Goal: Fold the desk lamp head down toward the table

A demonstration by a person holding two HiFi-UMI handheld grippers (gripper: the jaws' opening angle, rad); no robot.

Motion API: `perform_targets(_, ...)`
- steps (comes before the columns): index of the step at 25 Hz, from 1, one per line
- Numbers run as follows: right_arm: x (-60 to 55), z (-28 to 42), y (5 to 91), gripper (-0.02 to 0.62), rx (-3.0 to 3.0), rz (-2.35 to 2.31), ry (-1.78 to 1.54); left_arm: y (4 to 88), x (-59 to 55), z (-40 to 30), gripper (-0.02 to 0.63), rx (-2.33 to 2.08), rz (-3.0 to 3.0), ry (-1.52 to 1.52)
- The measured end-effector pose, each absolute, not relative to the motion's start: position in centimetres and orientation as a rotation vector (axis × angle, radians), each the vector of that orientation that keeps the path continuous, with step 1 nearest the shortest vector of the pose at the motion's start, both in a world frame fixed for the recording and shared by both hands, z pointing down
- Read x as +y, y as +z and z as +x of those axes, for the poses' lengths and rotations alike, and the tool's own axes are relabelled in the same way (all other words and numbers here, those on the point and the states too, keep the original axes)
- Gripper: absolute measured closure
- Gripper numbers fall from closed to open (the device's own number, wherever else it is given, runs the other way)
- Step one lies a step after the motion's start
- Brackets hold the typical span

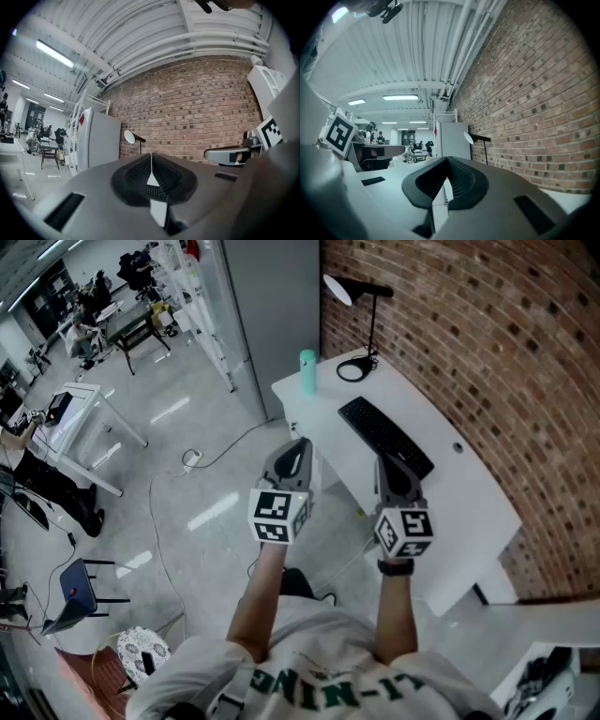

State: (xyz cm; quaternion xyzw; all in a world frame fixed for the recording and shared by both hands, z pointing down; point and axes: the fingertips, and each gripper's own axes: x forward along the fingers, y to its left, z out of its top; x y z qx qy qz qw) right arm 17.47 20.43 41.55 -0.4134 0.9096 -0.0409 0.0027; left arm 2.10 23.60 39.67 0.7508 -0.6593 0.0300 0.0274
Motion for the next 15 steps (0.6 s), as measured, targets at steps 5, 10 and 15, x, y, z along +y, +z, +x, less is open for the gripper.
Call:
perform_targets(5, 19.3, 17.1, 42.8, 0.591, 2.859, -1.261, -0.187, 41.1, 22.4, 1.9, 0.597, -2.056, 2.304, 0.118)
perform_targets(10, 16.5, 16.4, 42.4, 0.591, 2.828, -1.273, -0.179, 41.0, 19.0, 2.0, 0.597, -2.019, 2.340, 0.082)
perform_targets(15, 12.2, 14.0, 43.1, 0.591, 2.810, -1.344, -0.187, 41.2, 13.1, 0.4, 0.597, -1.959, 2.378, -0.013)
